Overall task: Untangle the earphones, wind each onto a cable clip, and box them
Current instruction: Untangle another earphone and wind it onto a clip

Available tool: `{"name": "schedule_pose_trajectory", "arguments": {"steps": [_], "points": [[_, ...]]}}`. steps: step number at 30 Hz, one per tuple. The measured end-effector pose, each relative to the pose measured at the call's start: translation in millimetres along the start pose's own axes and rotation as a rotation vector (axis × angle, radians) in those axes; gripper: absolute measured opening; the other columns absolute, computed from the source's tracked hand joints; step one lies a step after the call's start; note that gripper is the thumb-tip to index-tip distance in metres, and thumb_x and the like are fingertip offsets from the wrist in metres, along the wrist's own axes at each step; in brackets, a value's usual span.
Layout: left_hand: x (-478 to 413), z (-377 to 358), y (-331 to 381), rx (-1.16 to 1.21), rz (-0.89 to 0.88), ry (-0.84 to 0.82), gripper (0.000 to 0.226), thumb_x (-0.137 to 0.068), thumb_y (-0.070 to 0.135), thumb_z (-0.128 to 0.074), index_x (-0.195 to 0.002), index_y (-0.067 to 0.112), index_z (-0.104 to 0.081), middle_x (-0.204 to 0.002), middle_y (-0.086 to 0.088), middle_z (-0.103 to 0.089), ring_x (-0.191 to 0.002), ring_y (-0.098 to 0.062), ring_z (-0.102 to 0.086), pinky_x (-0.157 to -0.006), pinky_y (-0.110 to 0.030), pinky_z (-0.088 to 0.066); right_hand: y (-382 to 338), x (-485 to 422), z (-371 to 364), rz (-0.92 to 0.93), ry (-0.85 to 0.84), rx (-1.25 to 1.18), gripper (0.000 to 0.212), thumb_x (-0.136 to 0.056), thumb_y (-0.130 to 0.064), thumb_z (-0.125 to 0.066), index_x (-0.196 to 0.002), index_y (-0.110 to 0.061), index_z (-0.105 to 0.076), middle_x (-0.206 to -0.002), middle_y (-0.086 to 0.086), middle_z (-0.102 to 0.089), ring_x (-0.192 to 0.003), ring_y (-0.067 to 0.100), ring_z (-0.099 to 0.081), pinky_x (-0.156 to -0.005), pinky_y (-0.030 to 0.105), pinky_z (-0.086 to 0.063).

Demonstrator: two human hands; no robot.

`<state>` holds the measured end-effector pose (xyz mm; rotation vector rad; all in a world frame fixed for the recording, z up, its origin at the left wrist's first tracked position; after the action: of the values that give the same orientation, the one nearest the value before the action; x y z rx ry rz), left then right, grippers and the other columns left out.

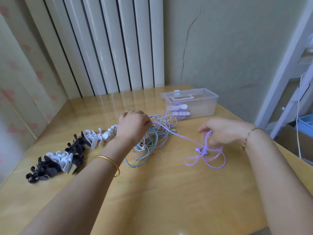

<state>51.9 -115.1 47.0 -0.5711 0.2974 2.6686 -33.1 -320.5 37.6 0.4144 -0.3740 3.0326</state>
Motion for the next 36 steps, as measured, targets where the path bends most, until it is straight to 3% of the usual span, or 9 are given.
{"name": "schedule_pose_trajectory", "arguments": {"steps": [4,7,9,11,14,18,22,28,36], "points": [[0,-3,6,0.004,-0.047,-0.026,0.022,-0.092,0.032,-0.057,-0.104,0.023,-0.072,-0.115,-0.001,-0.056,-0.111,-0.027,-0.046,-0.087,-0.032,-0.034,-20,29,6,0.18,-0.132,-0.064,0.077,-0.079,-0.018,-0.075,-0.143,-0.026,-0.035,-0.126,-0.018,-0.041,-0.128,0.0,-0.037,-0.089,0.009,-0.031],[1,-1,11,0.037,-0.064,-0.008,0.02,-0.089,0.032,-0.063,-0.101,0.021,-0.074,-0.106,-0.006,-0.051,-0.105,-0.031,-0.045,-0.082,-0.034,-0.037,-55,14,14,0.307,-0.015,-0.221,0.056,-0.084,-0.027,-0.07,-0.135,-0.019,-0.048,-0.129,-0.014,-0.05,-0.121,0.002,-0.047,-0.096,0.014,-0.036],[2,-1,13,0.039,-0.059,-0.023,0.02,-0.089,0.033,-0.062,-0.101,0.021,-0.073,-0.101,-0.004,-0.047,-0.102,-0.03,-0.048,-0.077,-0.032,-0.032,-78,-12,12,0.324,0.161,-0.322,0.036,-0.09,-0.036,-0.061,-0.113,-0.009,-0.063,-0.11,0.007,-0.068,-0.097,0.011,-0.061,-0.093,0.035,-0.047],[4,0,12,0.044,-0.046,-0.035,0.021,-0.091,0.033,-0.059,-0.102,0.023,-0.072,-0.1,-0.002,-0.047,-0.1,-0.027,-0.05,-0.075,-0.03,-0.027,-95,-34,-3,0.277,0.203,-0.411,0.037,-0.095,-0.032,-0.053,-0.084,0.001,-0.062,-0.084,0.022,-0.068,-0.067,0.017,-0.058,-0.073,0.036,-0.05],[5,3,6,0.155,0.0,-0.028,0.023,-0.09,0.033,-0.059,-0.111,0.027,-0.066,-0.1,0.004,-0.053,-0.101,-0.02,-0.055,-0.085,-0.033,-0.032,-98,-51,-17,0.232,0.19,-0.594,0.034,-0.096,-0.018,-0.049,-0.063,-0.012,-0.052,-0.058,0.008,-0.055,-0.05,0.019,-0.047,-0.049,0.026,-0.037],[10,1,2,0.367,0.02,-0.095,0.027,-0.083,0.036,-0.068,-0.099,0.022,-0.052,-0.086,0.012,-0.061,-0.091,-0.018,-0.062,-0.093,-0.042,-0.043,-96,-58,-3,0.243,0.28,-0.644,0.033,-0.093,-0.014,-0.05,-0.06,-0.018,-0.055,-0.059,0.001,-0.049,-0.063,0.019,-0.047,-0.046,0.024,-0.029],[13,8,-3,0.289,0.012,-0.052,0.026,-0.081,0.029,-0.069,-0.1,0.02,-0.053,-0.099,0.009,-0.063,-0.1,-0.017,-0.058,-0.092,-0.035,-0.032,-100,-59,16,0.264,0.404,-0.825,0.035,-0.093,-0.01,-0.051,-0.059,-0.017,-0.054,-0.038,-0.014,-0.047,-0.047,0.002,-0.04,-0.047,0.015,-0.03],[12,26,-11,0.049,0.002,0.138,0.017,-0.079,0.004,-0.054,-0.094,0.013,-0.052,-0.093,-0.003,-0.063,-0.094,-0.029,-0.053,-0.09,-0.032,-0.027,-98,-57,50,0.28,0.594,-1.013,0.036,-0.087,-0.008,-0.049,-0.052,-0.019,-0.047,-0.052,0.0,-0.034,-0.051,0.017,-0.029,-0.059,0.035,-0.027],[15,34,-6,-0.122,-0.166,0.364,0.025,-0.053,-0.003,-0.059,-0.074,0.011,-0.057,-0.083,-0.009,-0.059,-0.072,-0.031,-0.056,-0.065,-0.033,-0.039,-83,-43,67,0.275,0.772,-1.438,0.035,-0.091,-0.005,-0.043,-0.058,-0.014,-0.042,-0.06,0.002,-0.044,-0.052,0.014,-0.039,-0.053,0.028,-0.037]]}}
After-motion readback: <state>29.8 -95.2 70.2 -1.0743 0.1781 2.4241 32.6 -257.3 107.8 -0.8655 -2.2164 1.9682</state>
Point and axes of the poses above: each hand's wrist, its own x-axis away from the middle knuckle, its own z-axis out of the back of the hand, y = z × x, the point moved 8 cm from there along -x, towards the middle knuckle
